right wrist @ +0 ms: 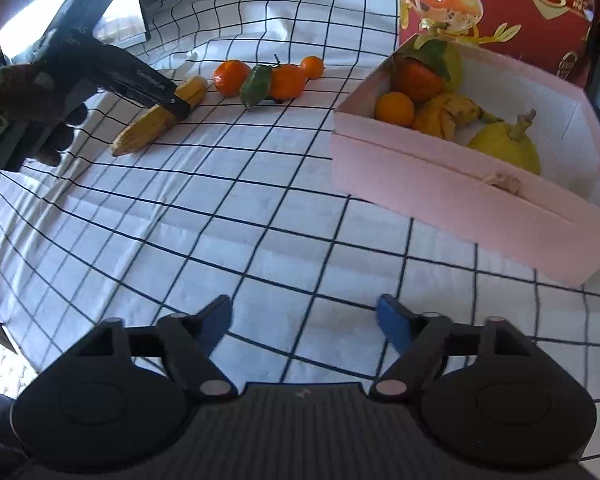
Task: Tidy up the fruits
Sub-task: 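Grasp the yellow banana with the SOFIA sticker with the left gripper, then grasp a mandarin with the right gripper while the left gripper holds the banana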
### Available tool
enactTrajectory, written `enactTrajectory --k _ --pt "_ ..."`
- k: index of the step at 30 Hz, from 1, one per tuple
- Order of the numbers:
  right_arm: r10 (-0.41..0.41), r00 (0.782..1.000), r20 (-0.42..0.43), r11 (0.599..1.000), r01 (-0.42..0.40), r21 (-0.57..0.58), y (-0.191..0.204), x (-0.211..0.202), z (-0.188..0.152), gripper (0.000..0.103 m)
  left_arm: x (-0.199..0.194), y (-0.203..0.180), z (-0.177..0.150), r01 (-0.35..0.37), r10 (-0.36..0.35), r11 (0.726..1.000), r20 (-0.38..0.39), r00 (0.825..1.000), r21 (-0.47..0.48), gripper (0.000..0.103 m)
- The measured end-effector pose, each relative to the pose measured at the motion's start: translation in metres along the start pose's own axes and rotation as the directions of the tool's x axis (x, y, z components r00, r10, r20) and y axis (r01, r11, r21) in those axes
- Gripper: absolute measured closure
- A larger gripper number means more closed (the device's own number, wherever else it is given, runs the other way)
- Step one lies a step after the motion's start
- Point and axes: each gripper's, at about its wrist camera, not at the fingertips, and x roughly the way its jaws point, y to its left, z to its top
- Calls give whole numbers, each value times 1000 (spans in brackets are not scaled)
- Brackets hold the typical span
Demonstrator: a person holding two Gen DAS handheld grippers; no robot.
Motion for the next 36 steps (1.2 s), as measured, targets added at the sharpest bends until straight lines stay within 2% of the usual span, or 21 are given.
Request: enactTrajectory --k 2,4,8,10,16,18,23,26,31,36 --pt "32 999 -1 999 -32 22 -1 1 0 4 4 -2 1 -8 8 1000 -5 1000 8 60" --pt "55 998 -8 998 -55 35 -2 3 0 0 8 0 1 2 -2 1000 -11 1000 -12 60" --pt "36 999 -20 999 -35 29 4 5 1 0 11 16 4 65 -69 991 -28 997 -114 59" --pt "33 999 -24 999 -32 20 4 5 2 0 11 21 4 86 -90 988 -28 996 -129 59" --pt "23 1000 -9 999 -23 26 5 5 0 0 7 19 -2 81 -80 986 13 997 -148 59" --pt "8 1000 -10 1000 -8 18 7 6 1 2 7 19 -2 75 -73 985 19 997 -154 59" --pt "-34 999 -12 999 34 -5 11 5 2 14 4 20 -6 78 -70 984 54 996 -158 60" --pt "-47 999 10 998 48 -27 14 -1 8 15 -6 21 -16 82 -73 981 55 996 -177 61" --pt "-53 994 97 990 65 -127 30 -17 29 19 -47 6 -51 110 -94 982 107 990 -157 62" --pt "-32 984 173 981 63 -182 44 -19 72 24 -82 -14 -91 183 -160 962 124 979 -204 62"
